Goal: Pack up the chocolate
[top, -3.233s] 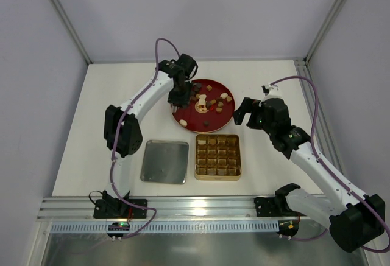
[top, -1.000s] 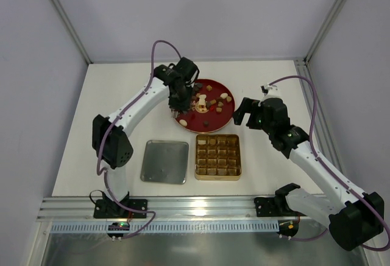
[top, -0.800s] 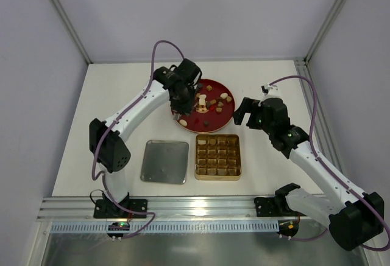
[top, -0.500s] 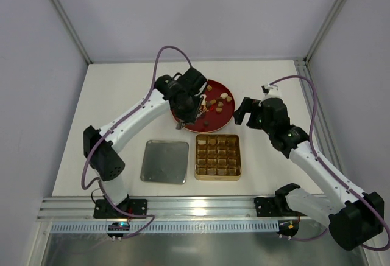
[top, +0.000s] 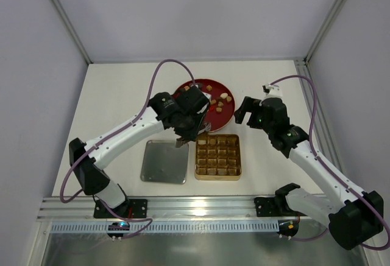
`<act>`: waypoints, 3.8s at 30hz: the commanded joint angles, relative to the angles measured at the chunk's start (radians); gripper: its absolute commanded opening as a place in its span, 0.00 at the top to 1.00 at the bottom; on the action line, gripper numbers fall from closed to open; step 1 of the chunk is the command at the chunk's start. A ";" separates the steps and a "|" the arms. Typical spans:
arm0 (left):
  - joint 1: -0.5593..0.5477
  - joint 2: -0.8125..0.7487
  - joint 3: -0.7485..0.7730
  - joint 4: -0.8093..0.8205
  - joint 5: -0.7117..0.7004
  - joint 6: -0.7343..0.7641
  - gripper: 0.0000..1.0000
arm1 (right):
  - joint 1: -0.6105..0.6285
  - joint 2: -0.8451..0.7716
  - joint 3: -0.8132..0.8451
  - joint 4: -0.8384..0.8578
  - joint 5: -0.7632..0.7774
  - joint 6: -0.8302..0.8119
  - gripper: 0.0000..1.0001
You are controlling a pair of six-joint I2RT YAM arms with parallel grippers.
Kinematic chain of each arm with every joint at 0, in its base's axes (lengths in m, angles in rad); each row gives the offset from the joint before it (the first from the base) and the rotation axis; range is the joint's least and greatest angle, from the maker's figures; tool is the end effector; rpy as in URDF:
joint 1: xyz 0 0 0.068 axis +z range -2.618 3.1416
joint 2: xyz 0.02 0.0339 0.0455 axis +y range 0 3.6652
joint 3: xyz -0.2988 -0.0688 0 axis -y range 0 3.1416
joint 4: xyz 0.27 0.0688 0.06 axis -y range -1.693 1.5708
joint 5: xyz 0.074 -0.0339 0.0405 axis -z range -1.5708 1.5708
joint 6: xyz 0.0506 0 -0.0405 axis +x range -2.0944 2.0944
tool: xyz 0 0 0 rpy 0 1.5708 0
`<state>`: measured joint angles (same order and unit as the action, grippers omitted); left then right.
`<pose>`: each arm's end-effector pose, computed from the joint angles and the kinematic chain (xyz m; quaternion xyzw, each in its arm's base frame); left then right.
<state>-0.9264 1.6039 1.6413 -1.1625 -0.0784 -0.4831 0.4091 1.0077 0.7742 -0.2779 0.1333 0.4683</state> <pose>0.2141 -0.2783 0.3699 0.2058 0.9526 -0.1140 0.1930 0.2278 0.0914 0.3013 0.0591 0.8597 0.1621 0.4808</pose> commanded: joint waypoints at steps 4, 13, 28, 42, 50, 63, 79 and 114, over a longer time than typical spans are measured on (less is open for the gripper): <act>-0.048 -0.050 -0.020 0.049 -0.015 -0.040 0.69 | -0.003 0.000 0.020 0.032 0.029 0.007 0.00; -0.103 0.017 0.026 0.067 -0.015 -0.051 0.69 | -0.003 -0.017 0.017 0.019 0.043 0.001 0.00; -0.123 0.117 0.106 0.078 0.005 -0.040 0.69 | -0.003 -0.046 0.010 0.000 0.051 -0.013 0.00; -0.135 0.137 0.118 0.073 0.002 -0.035 0.63 | -0.010 -0.058 0.013 -0.010 0.057 -0.019 0.00; -0.135 0.126 0.117 0.069 -0.006 -0.037 0.60 | -0.010 -0.058 0.007 -0.007 0.054 -0.014 0.00; -0.031 0.208 0.391 -0.025 -0.097 0.047 0.59 | -0.013 -0.063 0.022 -0.020 0.037 -0.023 0.00; 0.143 0.490 0.549 -0.023 -0.037 0.150 0.62 | -0.018 -0.067 0.016 -0.023 0.012 -0.025 0.00; 0.196 0.603 0.581 0.007 0.020 0.167 0.63 | -0.058 -0.055 0.005 -0.015 -0.011 -0.042 0.00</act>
<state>-0.7372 2.2047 2.1757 -1.1751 -0.0750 -0.3317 0.3595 0.9600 0.7734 -0.3161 0.1280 0.4450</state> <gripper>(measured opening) 0.379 0.996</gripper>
